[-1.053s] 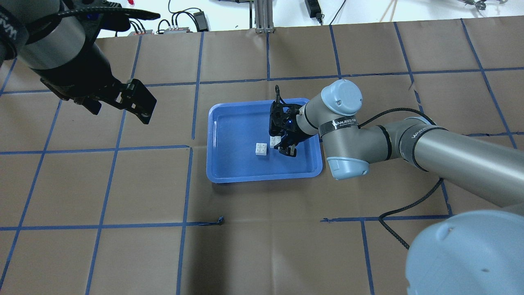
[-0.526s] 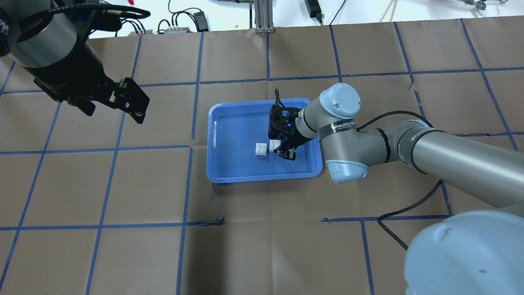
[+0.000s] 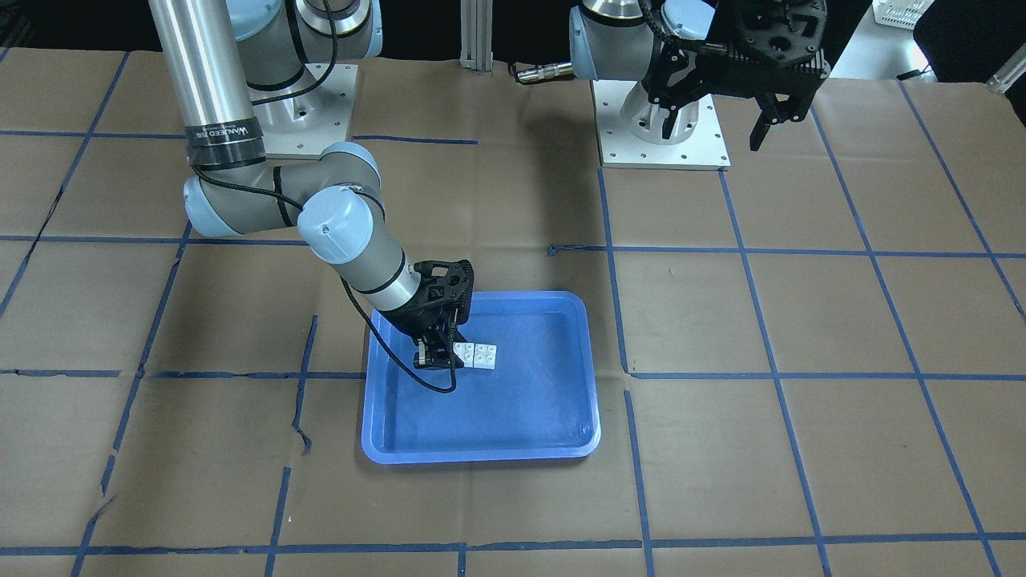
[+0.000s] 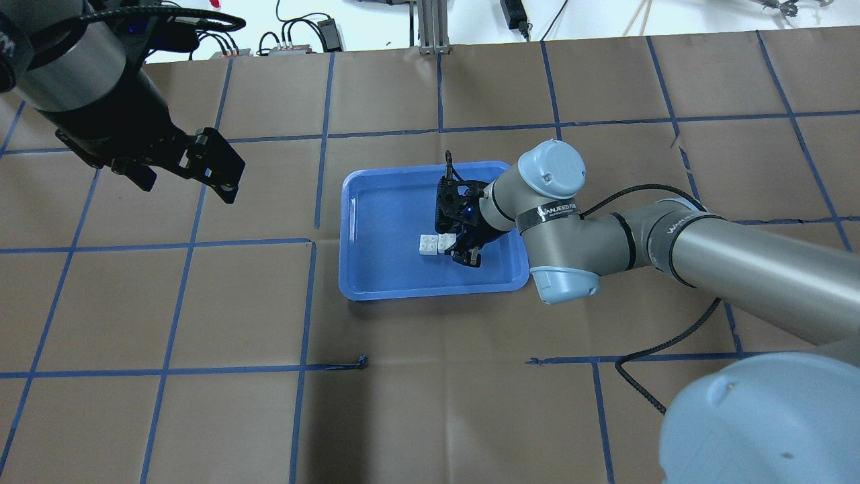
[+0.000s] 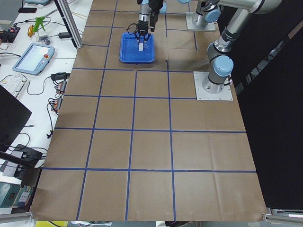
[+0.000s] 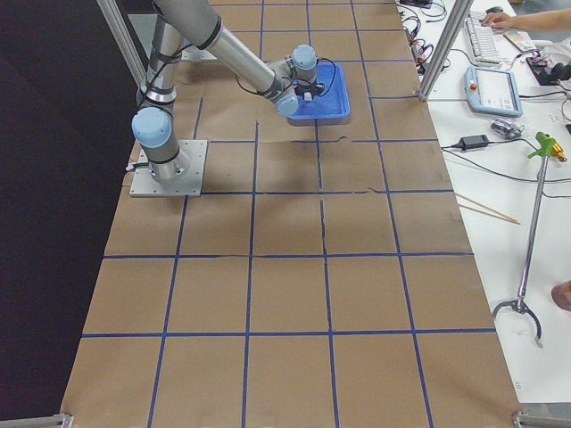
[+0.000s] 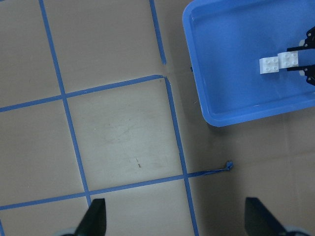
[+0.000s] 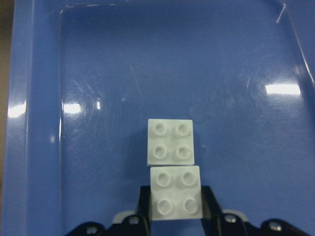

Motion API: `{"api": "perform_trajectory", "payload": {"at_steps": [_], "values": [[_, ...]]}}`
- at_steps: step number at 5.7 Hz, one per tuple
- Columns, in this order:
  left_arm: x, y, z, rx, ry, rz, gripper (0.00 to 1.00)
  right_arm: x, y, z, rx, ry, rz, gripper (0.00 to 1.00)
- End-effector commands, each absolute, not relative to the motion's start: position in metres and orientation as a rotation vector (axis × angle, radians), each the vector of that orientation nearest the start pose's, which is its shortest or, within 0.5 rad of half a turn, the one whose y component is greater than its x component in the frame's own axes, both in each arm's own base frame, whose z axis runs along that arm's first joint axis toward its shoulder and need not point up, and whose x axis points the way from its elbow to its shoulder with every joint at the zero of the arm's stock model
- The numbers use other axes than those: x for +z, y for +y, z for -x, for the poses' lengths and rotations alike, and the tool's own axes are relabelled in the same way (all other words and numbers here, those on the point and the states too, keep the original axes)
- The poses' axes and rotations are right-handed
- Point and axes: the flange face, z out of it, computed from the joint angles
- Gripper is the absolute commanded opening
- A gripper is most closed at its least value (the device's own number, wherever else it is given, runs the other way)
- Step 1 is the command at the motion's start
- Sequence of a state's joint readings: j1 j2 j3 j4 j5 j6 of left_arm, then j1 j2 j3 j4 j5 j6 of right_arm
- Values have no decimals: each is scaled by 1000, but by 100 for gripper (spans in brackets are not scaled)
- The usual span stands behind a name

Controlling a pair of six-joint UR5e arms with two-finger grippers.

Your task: Assemble white blocks and place on blue tray

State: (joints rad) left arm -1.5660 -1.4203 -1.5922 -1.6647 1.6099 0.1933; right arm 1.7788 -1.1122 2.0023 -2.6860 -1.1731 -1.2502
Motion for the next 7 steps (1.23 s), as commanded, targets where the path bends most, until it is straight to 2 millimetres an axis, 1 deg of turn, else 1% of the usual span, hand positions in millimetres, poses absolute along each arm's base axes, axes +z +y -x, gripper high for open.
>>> {"api": "perform_trajectory", "payload": {"at_steps": [1, 2, 7], "values": [[536, -429, 125, -43, 3085, -284, 99, 171, -504, -283, -564, 2082, 1948, 29], [537, -429, 126, -46, 3087, -284, 99, 167, -501, -282, -554, 2080, 1943, 29], [536, -429, 125, -43, 3085, -284, 99, 169, -502, -283, -583, 2077, 1949, 29]]}}
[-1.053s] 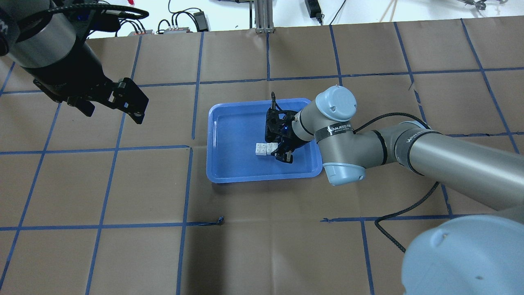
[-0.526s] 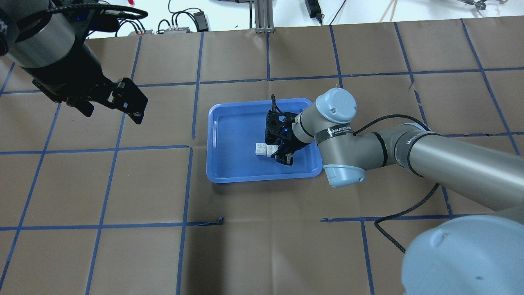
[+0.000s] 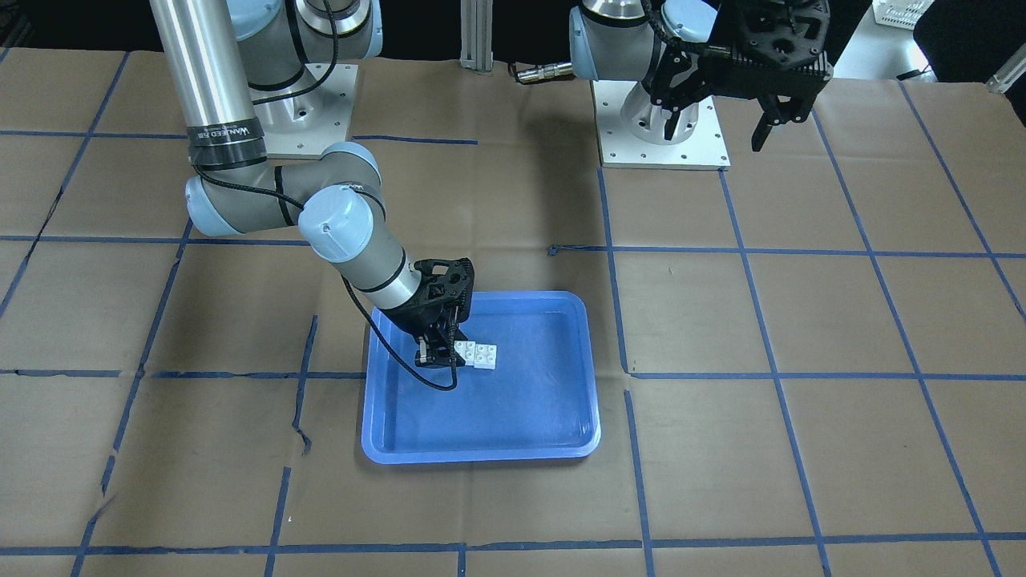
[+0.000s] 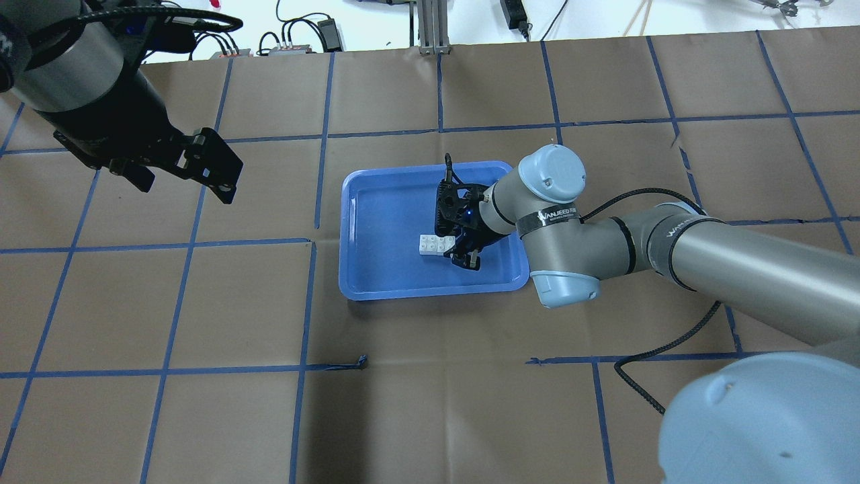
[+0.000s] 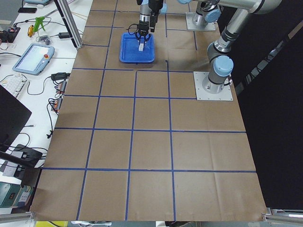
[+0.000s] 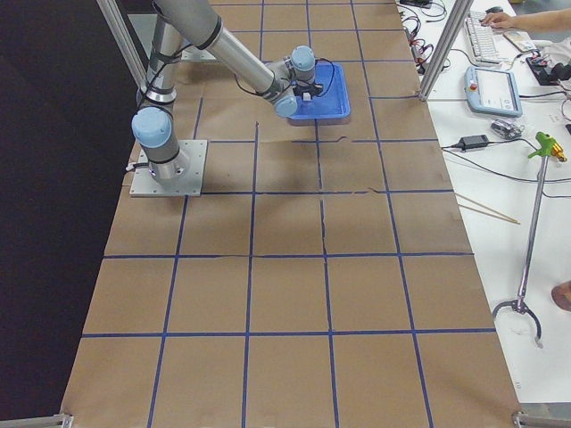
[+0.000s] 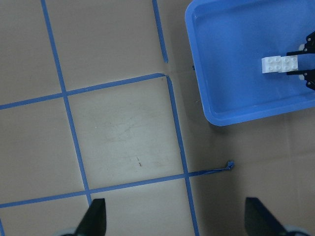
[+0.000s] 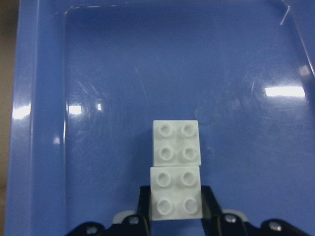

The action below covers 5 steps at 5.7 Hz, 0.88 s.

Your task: Assemble white blocks and place on blue tray

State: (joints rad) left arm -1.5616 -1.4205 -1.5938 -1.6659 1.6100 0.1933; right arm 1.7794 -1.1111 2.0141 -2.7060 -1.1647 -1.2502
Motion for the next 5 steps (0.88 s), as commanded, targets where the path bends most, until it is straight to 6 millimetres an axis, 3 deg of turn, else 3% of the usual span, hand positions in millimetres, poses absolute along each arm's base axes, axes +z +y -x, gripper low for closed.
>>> {"api": "perform_trajectory", "payload": {"at_steps": [1, 5], "values": [[536, -429, 126, -44, 3087, -284, 99, 167, -502, -283, -578, 2077, 1945, 29], [535, -429, 126, -39, 3087, -284, 99, 165, -503, -283, -574, 2083, 1935, 29]]}}
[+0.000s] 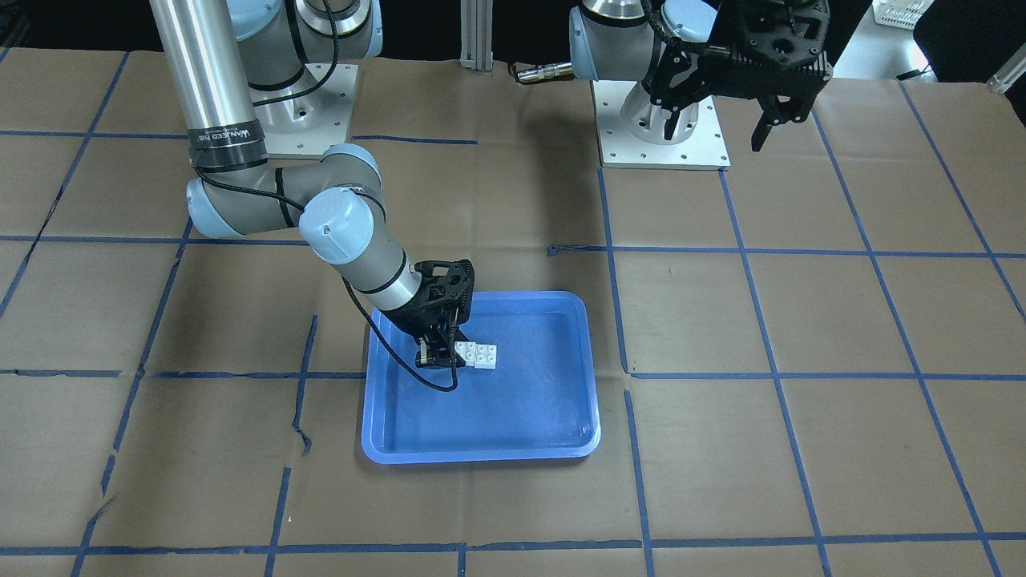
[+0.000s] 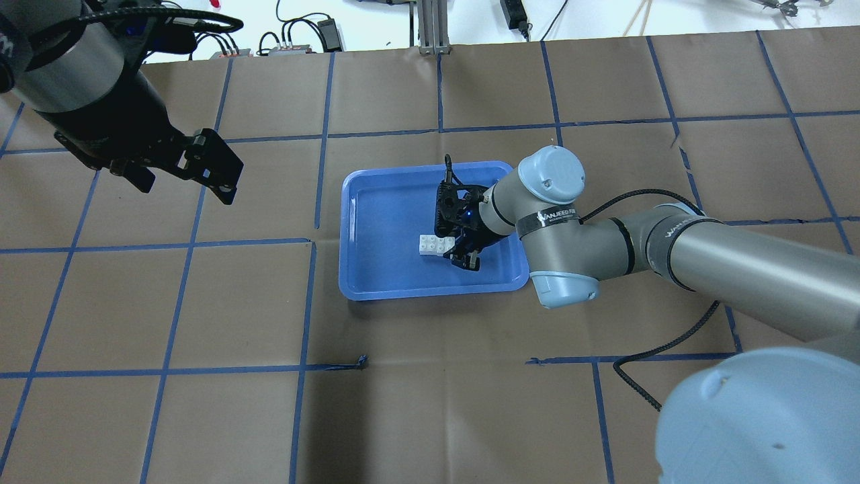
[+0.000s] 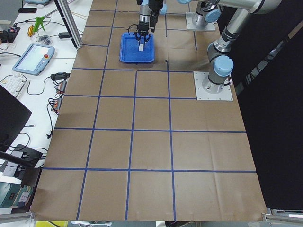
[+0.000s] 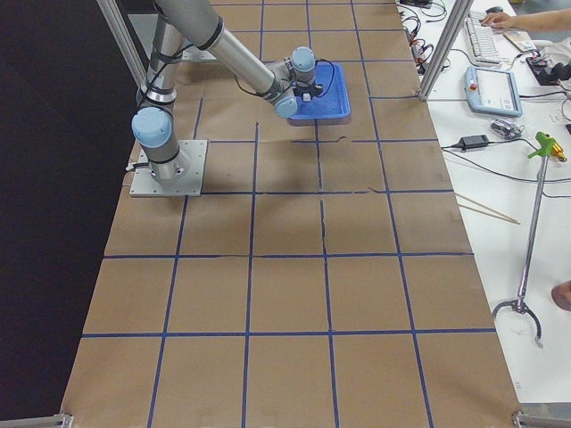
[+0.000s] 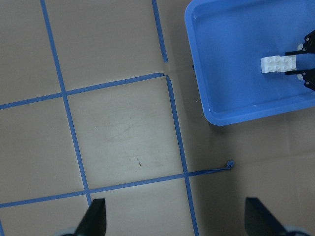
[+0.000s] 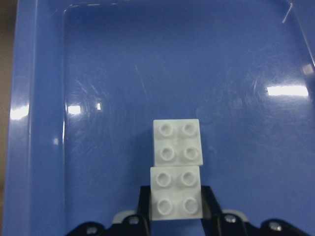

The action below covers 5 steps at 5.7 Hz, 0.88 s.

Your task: Assemble white blocks and place on blue tray

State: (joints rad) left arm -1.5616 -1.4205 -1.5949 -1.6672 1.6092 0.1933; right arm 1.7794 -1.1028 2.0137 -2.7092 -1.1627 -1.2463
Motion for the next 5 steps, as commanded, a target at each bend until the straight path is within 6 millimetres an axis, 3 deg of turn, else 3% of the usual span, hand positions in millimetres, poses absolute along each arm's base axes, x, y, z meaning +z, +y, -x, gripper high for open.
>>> {"api": "perform_trajectory", "payload": {"at_steps": [1, 5], "values": [[535, -429, 126, -39, 3087, -284, 99, 166, -504, -283, -593, 2093, 1928, 29], [534, -428, 126, -25, 3088, -284, 99, 164, -503, -283, -585, 2095, 1924, 29]]}}
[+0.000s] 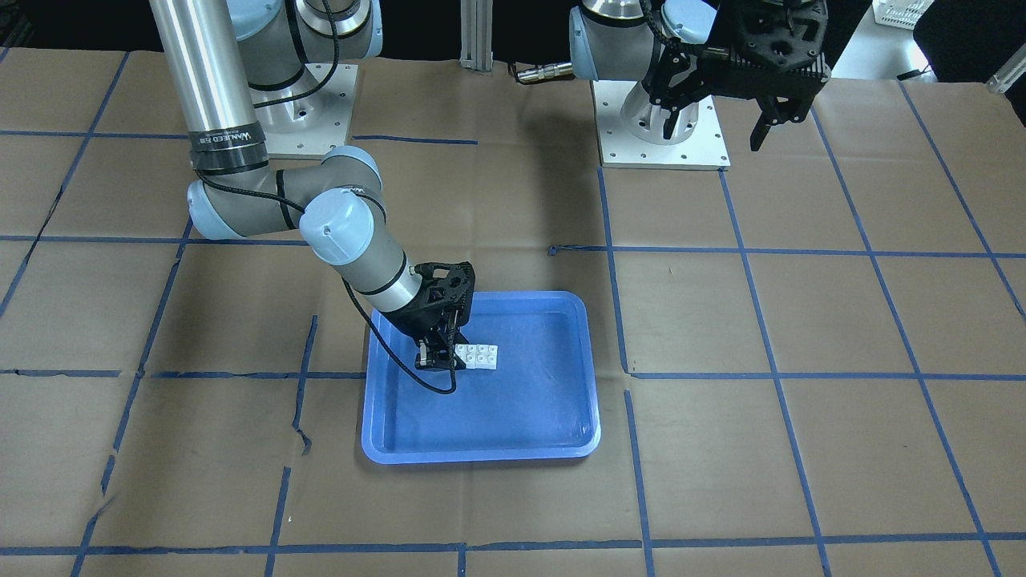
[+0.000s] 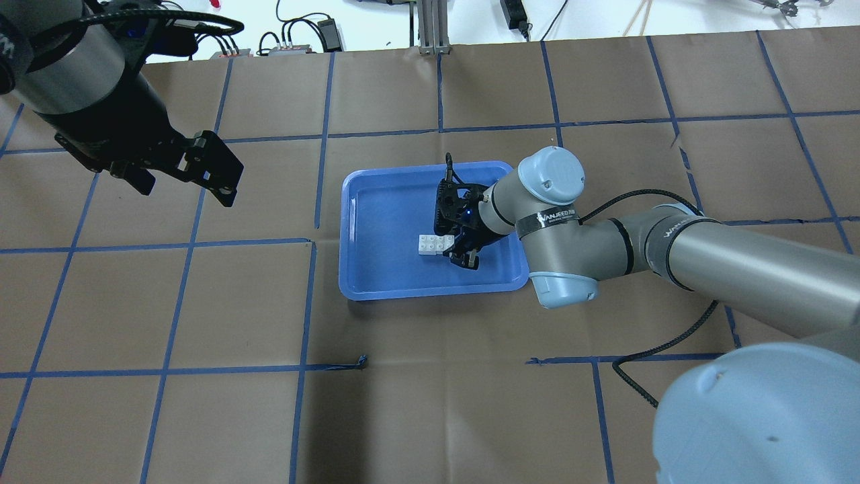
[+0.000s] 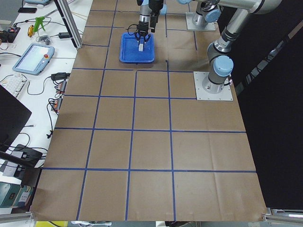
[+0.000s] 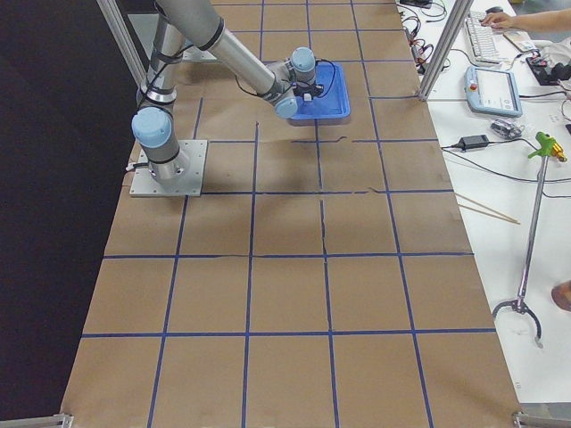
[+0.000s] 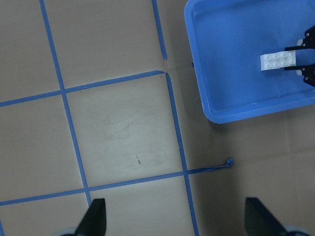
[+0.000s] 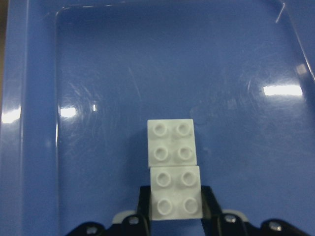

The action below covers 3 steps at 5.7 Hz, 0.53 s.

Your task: Assemble white blocks and place on blue tray

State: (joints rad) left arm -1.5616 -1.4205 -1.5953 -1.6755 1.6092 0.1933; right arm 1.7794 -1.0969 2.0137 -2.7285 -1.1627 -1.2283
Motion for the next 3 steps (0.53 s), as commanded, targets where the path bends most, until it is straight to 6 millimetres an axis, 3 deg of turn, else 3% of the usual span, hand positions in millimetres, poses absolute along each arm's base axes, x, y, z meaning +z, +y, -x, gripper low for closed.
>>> {"api": "perform_trajectory", "payload": {"at_steps": [1, 3], "values": [[534, -428, 126, -25, 3088, -284, 99, 164, -503, -283, -583, 2096, 1921, 29], [534, -428, 126, -20, 3089, -285, 99, 164, -503, -283, -579, 2096, 1920, 29]]}}
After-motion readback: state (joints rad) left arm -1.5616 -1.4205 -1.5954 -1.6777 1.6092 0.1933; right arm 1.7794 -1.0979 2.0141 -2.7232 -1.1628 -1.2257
